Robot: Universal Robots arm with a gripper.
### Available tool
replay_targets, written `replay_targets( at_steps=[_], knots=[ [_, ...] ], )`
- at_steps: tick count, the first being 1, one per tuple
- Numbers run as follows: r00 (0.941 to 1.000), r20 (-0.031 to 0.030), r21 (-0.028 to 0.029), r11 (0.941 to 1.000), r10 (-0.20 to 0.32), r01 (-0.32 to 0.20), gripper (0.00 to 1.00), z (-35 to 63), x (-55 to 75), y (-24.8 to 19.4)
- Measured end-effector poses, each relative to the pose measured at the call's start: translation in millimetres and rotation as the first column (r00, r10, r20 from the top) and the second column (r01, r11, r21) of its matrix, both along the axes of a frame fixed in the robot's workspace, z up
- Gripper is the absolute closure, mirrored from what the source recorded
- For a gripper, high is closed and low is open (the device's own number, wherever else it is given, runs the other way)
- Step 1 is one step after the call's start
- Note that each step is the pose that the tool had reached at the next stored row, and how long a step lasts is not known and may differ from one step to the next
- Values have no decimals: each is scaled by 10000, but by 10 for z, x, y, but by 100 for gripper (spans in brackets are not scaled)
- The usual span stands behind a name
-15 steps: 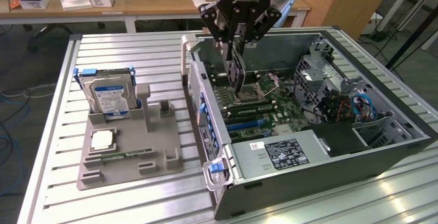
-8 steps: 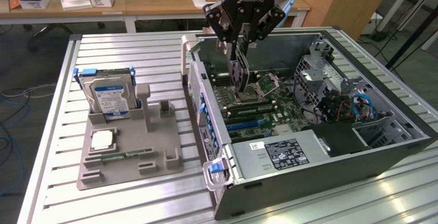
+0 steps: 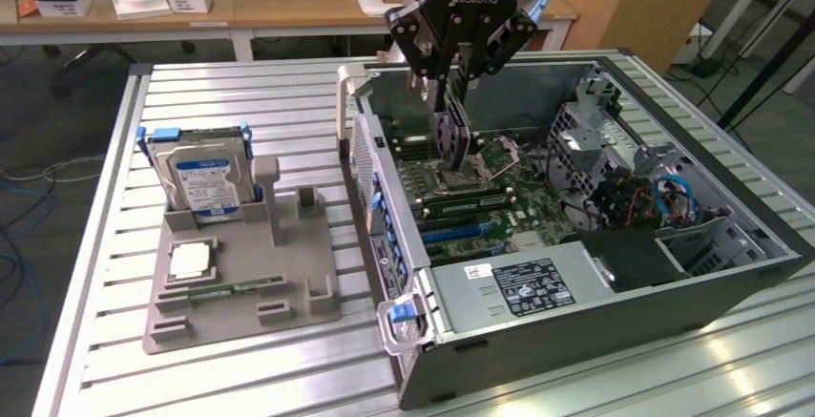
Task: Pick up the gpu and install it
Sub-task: 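Pick up the gpu and move the gpu toward the slot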
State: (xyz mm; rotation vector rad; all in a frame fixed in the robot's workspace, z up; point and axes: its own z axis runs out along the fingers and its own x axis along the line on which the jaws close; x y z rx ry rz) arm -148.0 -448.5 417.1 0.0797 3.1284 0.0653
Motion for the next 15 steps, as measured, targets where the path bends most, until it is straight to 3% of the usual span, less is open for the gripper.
replay_targets(
  at_steps=[15],
  knots=[
    [10000,0,0,10000,18,-18,74,-1,114,0]
  ],
)
